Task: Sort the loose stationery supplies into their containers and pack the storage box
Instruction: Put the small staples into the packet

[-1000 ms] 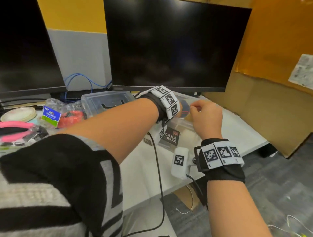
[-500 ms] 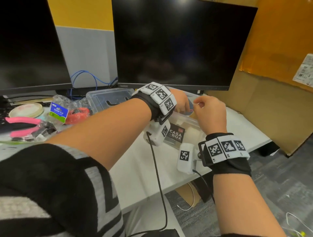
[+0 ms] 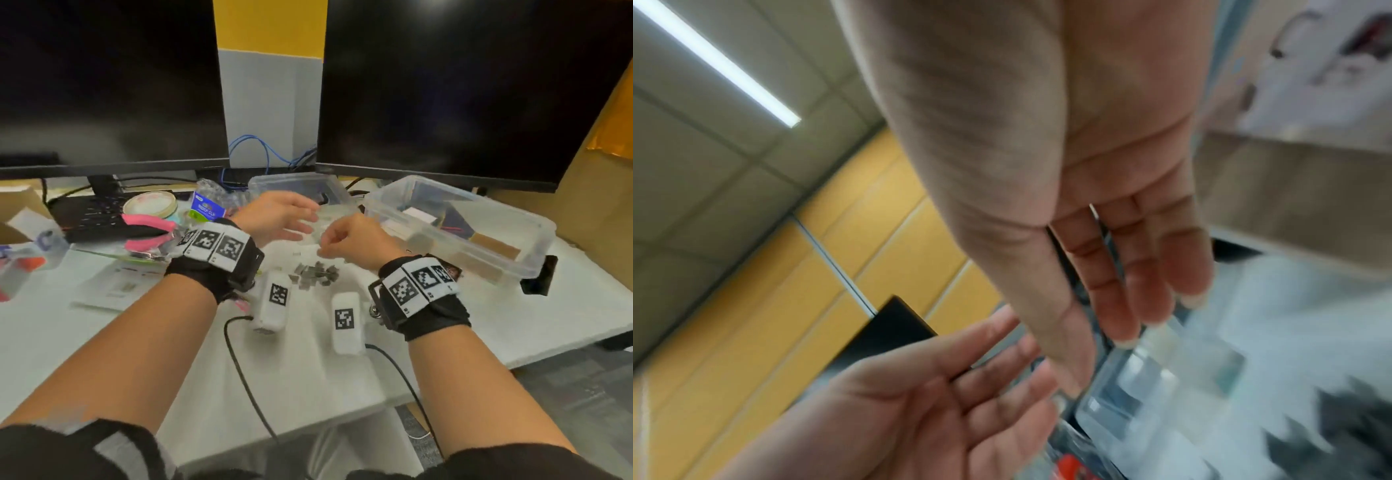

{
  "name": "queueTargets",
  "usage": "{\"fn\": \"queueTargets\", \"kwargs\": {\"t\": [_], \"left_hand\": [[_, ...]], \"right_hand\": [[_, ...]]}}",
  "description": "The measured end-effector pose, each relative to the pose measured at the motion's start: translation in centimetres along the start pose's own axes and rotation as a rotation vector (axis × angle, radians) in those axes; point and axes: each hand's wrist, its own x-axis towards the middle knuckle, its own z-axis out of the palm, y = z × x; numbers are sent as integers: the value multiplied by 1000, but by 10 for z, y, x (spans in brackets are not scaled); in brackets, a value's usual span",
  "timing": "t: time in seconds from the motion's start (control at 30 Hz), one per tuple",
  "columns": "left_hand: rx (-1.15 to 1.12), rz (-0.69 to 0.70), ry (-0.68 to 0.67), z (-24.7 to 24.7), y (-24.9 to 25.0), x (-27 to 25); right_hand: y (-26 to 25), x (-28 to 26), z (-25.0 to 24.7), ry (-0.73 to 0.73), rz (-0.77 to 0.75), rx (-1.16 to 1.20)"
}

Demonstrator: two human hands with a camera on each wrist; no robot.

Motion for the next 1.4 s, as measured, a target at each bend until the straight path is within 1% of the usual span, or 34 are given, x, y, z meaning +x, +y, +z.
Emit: {"fn": "queueTargets", "kwargs": {"t": [0.07, 0.13, 0.27, 0.37, 0.47, 0.57, 0.7, 0.9, 1.07, 1.27, 1.33, 1.4], "left_hand": [[-123, -83, 3, -11, -21, -6], [-220, -130, 18, -16, -38, -8], [-396, -157, 106, -17, -58, -2], [-545, -175, 111, -11, -69, 7], [-659, -187, 108, -12, -79, 14], [-774, -211, 113, -15, -88, 21], [-801, -244, 104, -12, -91, 30], [-794, -258, 83, -8, -91, 40], [-797, -256, 74, -8, -93, 41], [-809, -244, 63, -8, -92, 41], [-815, -241, 55, -7, -91, 40], [-823, -253, 27, -7, -89, 39]], "right_hand": [[6, 11, 16, -76, 62, -21], [11, 19, 27, -116, 99, -54], [14, 34, 40, -226, 124, -139], [14, 45, 44, -287, 93, -200], [15, 55, 43, -292, 61, -150], [20, 63, 43, -315, 71, -77], [27, 69, 47, -328, 86, 24], [41, 72, 47, -263, 37, 107], [50, 73, 45, -127, 10, 119], [51, 71, 43, -59, 4, 150], [48, 72, 44, 18, -29, 233], [44, 74, 46, 138, -80, 323]]}}
